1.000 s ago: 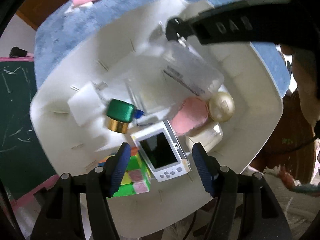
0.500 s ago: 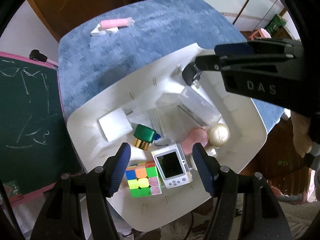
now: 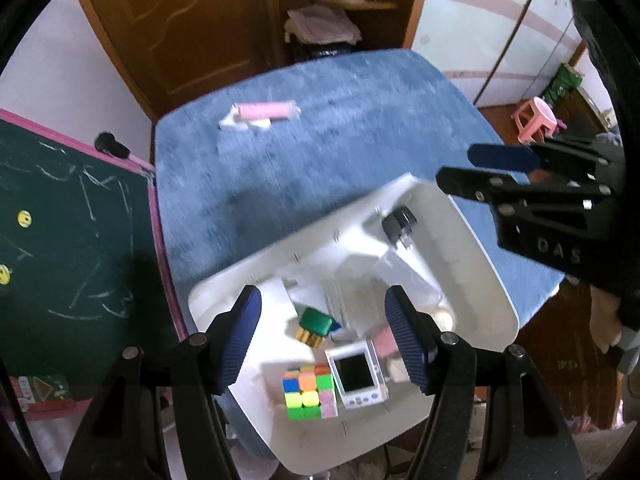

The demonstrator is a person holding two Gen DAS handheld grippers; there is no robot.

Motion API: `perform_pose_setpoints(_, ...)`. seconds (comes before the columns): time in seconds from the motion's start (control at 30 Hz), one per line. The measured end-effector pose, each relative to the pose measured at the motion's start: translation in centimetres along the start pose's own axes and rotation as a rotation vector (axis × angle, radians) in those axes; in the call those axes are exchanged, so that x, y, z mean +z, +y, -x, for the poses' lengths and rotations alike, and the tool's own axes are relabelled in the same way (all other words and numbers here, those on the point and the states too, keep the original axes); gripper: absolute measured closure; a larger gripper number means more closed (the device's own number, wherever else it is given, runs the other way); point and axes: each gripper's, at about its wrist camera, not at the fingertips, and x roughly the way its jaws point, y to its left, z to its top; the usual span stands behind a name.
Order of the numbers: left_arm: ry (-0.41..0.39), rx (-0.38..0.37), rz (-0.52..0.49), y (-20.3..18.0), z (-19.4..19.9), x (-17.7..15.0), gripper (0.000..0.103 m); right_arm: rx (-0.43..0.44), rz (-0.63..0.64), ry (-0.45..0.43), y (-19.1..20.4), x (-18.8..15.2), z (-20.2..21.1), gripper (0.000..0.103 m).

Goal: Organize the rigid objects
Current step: 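Grasp the white plastic clip with the left gripper while the right grasps the pink hair roller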

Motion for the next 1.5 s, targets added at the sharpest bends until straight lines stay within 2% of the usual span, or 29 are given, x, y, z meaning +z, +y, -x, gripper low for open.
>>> perform_pose_setpoints(0.3, -0.130, 0.070, 0.013, 0.7, 3.9, 4.8, 0.035, -0.029, 0.045, -0.086, -1.0, 3.1, 4.0, 0.063)
perform_pose_setpoints(0.57, -0.245, 0.154, 0.040, 1.9, 7.1, 10.0, 0.031, -0.072, 0.096, -0.202, -2.8, 8.2, 9.1, 0.063)
perform_pose_setpoints(0.7, -0.293, 0.166, 0.118, 4.3, 8.3, 13.5, 0.030, -0.064, 0.121, -0.244, -3.5, 11.4, 11.1, 0.048)
perform_pose_setpoints(0.83, -0.311, 0.180, 0.229, 7.4, 8.0, 17.0, 0.029, -0.076, 0.166, -0.258, -3.8, 14.8, 10.8, 0.047)
perform_pose_setpoints(0.97, -0.289, 0.225, 0.318, 10.5, 4.8, 20.9, 0.028, -0.045, 0.204, -0.205, -3.9, 18.3, 7.2, 0.047)
perform_pose_setpoints(1.1, -0.220, 0.254, 0.369, 12.8, -0.4, 23.6, 0.028, -0.077, 0.267, -0.107, -3.3, 21.4, 0.1, 0.047)
perform_pose_setpoints(1.2, -0.156, 0.229, 0.430, 15.0, -5.2, 25.1, 0.028, -0.057, 0.304, -0.044, -3.1, 22.7, -5.3, 0.047)
perform_pose_setpoints(1.33, -0.072, 0.193, 0.488, 17.2, -10.9, 26.1, 0.028, -0.009, 0.361, 0.026, -2.6, 23.3, -11.9, 0.047)
perform_pose_setpoints(1.5, 0.038, 0.166, 0.554, 19.4, -17.6, 26.2, 0.028, 0.024, 0.489, 0.127, -1.2, 21.8, -20.0, 0.047)
